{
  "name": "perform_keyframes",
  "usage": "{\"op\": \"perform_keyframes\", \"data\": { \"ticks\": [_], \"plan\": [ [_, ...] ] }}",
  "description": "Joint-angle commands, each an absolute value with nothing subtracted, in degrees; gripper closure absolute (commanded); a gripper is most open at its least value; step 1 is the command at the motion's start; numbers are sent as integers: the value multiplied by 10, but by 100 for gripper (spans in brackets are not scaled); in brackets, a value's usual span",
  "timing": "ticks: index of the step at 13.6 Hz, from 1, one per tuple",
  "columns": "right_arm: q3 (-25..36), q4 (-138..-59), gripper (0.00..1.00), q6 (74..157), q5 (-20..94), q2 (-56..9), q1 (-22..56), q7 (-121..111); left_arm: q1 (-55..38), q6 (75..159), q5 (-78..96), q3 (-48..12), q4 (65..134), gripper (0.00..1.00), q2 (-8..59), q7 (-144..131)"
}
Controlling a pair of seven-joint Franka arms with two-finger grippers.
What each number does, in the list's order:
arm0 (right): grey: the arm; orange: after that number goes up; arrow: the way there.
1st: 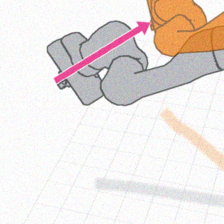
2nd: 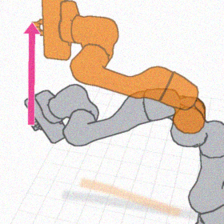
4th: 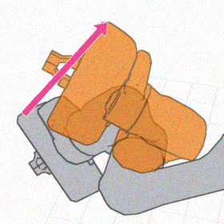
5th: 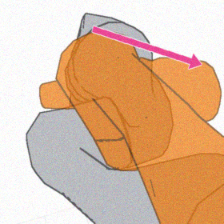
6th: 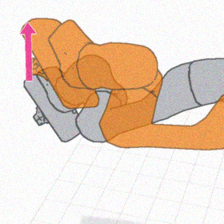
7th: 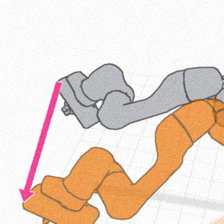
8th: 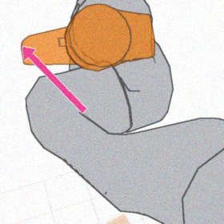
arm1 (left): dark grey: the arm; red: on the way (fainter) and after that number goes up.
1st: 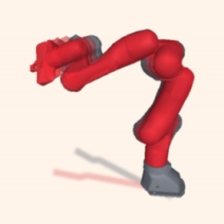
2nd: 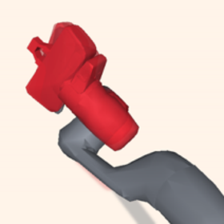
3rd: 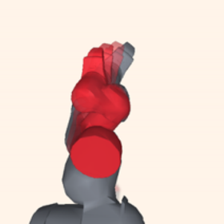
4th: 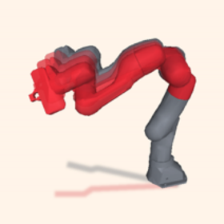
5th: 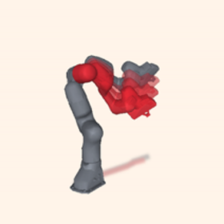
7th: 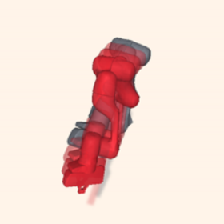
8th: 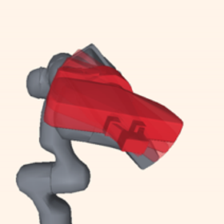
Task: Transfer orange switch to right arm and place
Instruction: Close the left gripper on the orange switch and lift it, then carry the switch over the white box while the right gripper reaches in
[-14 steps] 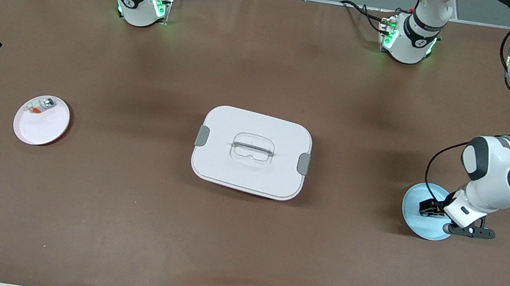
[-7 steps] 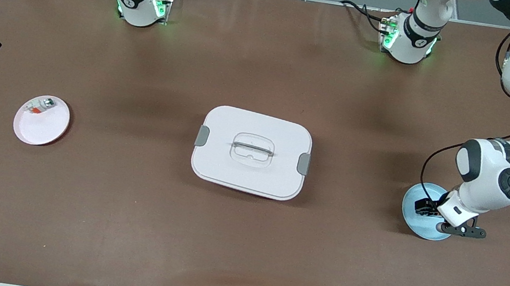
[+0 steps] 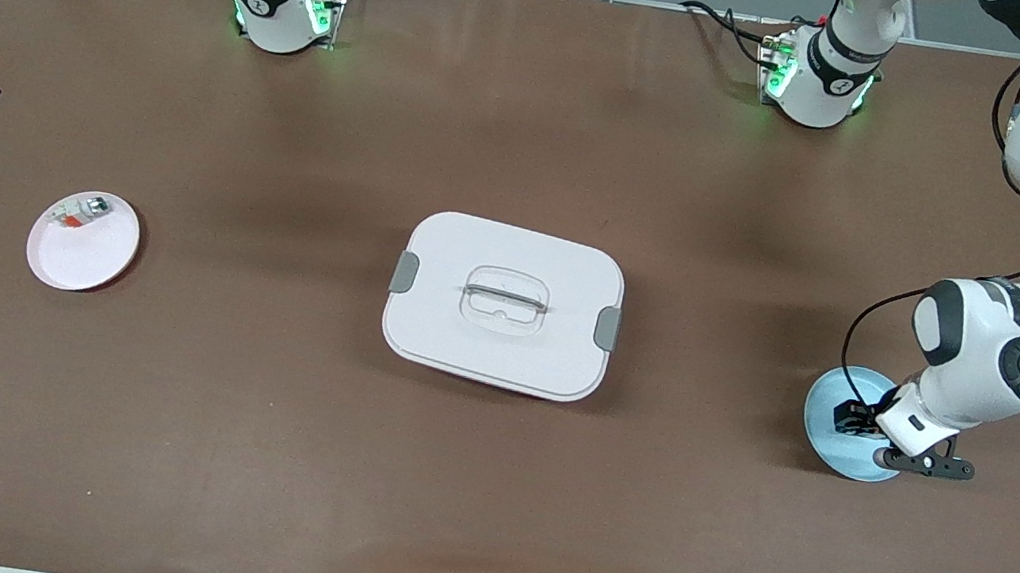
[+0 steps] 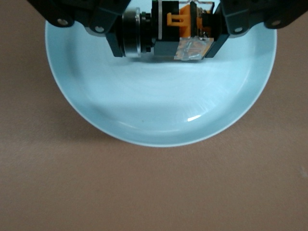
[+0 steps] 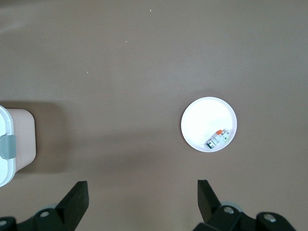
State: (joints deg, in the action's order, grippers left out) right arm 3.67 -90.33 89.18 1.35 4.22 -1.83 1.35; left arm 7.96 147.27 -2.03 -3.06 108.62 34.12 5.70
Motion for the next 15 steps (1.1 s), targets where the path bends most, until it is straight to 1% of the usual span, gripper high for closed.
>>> {"op": "perform_keyframes", "data": {
  "ticks": [1, 5, 8, 11, 15],
  "plan": [
    [36, -904, 0, 894, 15, 48, -20, 18, 81, 1408, -20, -46, 1080, 100, 290, 57],
    [37, -905, 0, 894, 15, 48, -22, 11, 82, 1303, -19, -63, 1049, 100, 232, 57],
    [37, -904, 0, 894, 13, 48, -21, 11, 81, 1241, 30, -72, 1016, 100, 201, 40],
    [37, -904, 0, 889, 13, 47, -24, 10, 79, 1167, 81, -90, 961, 100, 197, -29],
    [38, -892, 0, 885, 13, 45, -27, 11, 76, 1093, 87, -155, 888, 100, 198, -217]
  ]
}}
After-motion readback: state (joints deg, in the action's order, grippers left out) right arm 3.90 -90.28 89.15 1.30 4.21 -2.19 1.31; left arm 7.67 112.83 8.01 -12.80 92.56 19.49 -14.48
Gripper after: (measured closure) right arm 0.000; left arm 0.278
